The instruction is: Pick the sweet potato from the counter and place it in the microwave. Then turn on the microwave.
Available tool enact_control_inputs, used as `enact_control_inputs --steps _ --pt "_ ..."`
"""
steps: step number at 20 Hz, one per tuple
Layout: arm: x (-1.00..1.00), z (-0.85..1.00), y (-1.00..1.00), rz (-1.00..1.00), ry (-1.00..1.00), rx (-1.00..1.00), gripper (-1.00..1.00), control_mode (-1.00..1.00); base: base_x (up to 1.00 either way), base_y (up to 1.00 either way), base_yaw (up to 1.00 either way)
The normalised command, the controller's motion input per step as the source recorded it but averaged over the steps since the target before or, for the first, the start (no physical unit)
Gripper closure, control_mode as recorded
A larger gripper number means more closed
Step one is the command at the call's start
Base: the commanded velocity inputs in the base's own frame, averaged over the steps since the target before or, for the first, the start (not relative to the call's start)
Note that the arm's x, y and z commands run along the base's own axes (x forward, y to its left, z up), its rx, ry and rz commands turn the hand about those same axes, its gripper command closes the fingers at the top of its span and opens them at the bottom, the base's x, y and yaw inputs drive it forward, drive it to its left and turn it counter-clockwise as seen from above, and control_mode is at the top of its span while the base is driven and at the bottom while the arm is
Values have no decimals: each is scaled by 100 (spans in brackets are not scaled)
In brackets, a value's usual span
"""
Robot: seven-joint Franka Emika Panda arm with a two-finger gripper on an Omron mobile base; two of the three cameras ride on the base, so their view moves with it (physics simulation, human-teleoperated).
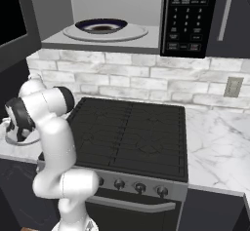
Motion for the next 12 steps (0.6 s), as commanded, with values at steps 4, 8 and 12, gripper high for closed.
enact_control_inputs --steps 4,8,12 --pt "-1 11 -70 -13 3 0 100 -100 0 0 0" --pt "-1 54 -72 -10 0 5 100 -100 0 0 0" --pt "0 87 -56 -4 1 9 100 -100 0 0 0"
